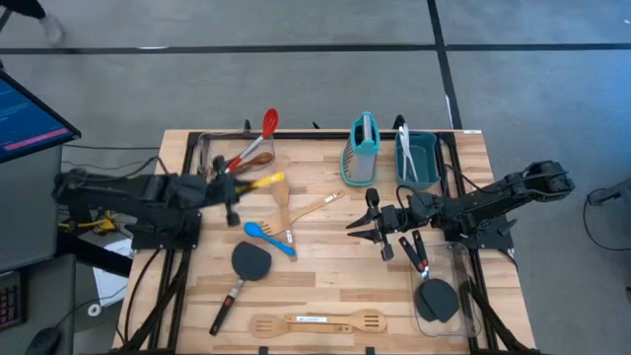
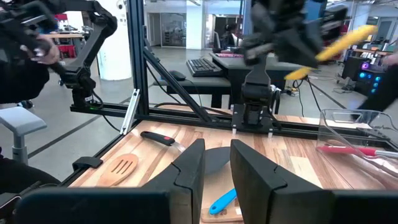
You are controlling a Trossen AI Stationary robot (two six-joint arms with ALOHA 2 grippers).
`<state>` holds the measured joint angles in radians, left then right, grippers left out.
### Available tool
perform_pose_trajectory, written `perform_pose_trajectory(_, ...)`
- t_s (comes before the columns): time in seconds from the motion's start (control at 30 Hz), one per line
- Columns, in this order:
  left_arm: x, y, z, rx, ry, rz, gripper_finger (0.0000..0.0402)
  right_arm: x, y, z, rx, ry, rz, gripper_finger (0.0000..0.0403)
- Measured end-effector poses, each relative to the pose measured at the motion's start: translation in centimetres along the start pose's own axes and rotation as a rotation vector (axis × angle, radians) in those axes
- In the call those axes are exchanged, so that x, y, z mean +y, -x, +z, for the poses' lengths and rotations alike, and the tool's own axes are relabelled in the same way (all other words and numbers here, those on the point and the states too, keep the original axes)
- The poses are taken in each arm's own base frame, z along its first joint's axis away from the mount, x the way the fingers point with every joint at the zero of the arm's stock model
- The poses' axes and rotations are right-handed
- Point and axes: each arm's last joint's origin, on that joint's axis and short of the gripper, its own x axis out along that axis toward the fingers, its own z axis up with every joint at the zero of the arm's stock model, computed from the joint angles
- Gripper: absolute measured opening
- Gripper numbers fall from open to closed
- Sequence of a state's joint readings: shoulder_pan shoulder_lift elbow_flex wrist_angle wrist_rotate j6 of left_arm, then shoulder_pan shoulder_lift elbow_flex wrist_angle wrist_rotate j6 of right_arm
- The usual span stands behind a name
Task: Pick & Place Kitchen Items
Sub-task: Put the yellow spoon into the left transparent bin
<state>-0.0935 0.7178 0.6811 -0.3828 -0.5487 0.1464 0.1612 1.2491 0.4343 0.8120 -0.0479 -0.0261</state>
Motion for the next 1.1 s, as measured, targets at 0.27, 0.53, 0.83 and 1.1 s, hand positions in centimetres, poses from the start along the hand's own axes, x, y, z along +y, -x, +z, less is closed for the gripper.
perform_pose_trajectory(0.27,4.5,-1.9,-1.3,0.13,0.007,0.225,0.0006,0.0,0.0,0.0,0.0,0.0,-0.001,0.007)
perform_pose_trajectory(0.53,8.4,-2.3,-2.8,0.189,0.121,0.357,0.0005,0.0,0.0,0.0,0.004,0.0,0.0,0.007)
perform_pose_trajectory(0.83,9.5,-4.1,-7.8,0.132,0.198,0.445,0.0005,0.0,0.0,0.0,0.004,0.0,0.0,0.007)
perform_pose_trajectory(1.1,9.6,-4.4,-12.1,0.238,0.24,0.52,0.0005,0.0,0.0,0.0,0.004,0.0,0.0,0.007)
